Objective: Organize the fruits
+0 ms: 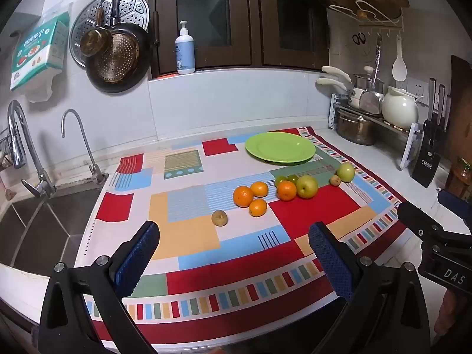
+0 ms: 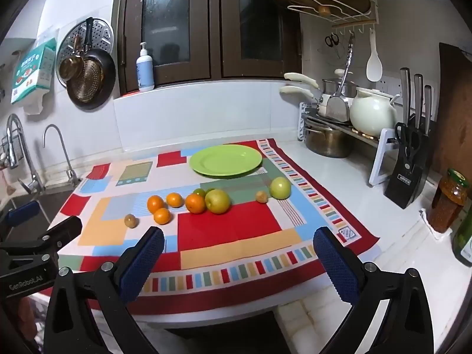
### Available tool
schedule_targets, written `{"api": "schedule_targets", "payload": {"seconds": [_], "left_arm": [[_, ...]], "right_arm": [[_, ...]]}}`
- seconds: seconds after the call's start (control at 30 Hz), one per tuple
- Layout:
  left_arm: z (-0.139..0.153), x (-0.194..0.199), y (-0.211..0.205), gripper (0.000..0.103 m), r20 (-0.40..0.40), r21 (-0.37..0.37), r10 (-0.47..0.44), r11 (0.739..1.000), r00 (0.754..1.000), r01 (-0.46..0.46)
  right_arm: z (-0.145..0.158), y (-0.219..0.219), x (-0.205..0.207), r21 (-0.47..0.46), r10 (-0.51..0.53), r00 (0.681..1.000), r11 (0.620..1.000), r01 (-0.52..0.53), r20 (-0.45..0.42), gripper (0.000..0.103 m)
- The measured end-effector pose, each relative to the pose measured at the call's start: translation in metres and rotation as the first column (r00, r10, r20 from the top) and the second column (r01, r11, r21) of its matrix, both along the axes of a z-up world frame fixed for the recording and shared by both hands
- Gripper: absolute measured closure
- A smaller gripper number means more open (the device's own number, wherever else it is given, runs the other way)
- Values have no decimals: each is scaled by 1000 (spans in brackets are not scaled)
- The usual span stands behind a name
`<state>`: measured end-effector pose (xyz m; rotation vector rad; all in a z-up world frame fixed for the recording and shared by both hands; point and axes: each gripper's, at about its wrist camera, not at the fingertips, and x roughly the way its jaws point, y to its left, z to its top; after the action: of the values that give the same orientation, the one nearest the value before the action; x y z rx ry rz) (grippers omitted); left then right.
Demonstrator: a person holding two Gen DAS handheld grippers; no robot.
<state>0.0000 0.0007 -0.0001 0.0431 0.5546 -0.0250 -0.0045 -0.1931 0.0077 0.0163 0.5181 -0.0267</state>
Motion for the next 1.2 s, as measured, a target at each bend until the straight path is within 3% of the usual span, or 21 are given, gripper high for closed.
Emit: {"api": "schedule_targets", "payload": {"seconds": [1.2], "left_arm": [[9, -8, 2, 0, 38, -7, -30, 1000, 999, 30]], "right_arm": [[9, 3, -10, -7, 24, 1000, 1000, -24, 18, 1]]}}
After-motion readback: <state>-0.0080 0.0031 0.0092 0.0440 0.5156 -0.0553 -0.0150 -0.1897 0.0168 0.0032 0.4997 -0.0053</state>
